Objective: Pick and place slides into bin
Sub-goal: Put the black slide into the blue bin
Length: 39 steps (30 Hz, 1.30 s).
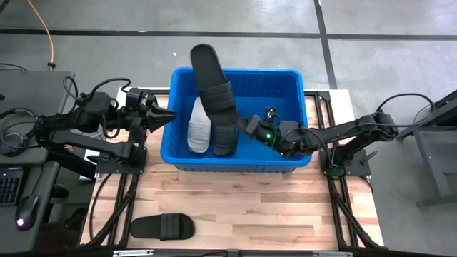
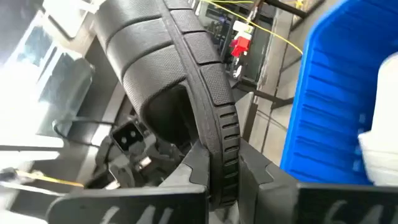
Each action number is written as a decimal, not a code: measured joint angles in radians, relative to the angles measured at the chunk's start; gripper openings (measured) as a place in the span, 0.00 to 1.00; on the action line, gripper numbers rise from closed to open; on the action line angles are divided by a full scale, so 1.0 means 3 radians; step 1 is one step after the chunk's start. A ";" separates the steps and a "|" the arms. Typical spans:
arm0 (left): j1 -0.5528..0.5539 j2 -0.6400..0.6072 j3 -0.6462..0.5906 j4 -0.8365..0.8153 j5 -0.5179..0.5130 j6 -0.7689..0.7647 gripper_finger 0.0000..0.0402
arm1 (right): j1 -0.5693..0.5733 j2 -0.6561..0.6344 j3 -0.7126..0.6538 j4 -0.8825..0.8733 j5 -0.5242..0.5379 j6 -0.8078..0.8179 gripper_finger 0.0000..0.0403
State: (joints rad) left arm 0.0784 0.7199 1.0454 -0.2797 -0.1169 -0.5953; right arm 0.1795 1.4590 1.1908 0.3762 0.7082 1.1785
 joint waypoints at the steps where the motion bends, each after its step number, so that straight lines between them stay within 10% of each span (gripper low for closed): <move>1: 0.0000 -0.0008 0.0000 -0.0007 0.0010 -0.0014 0.26 | -0.0021 0.0000 0.0000 -0.0014 -0.0001 0.0096 0.02; 24: 0.0000 -0.0169 0.0000 -0.0037 0.0163 -0.0330 0.26 | -0.0073 0.0000 -0.0001 -0.1413 0.0311 0.3070 0.02; 39: 0.0000 -0.0169 0.0000 -0.0072 0.0188 -0.0319 0.26 | -0.0063 0.0000 -0.0001 -0.1797 -0.0252 0.3213 0.02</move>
State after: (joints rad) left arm 0.0784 0.6693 1.0454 -0.3013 -0.0605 -0.6910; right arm 0.1606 1.4590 1.1904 -0.1628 0.6327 2.1424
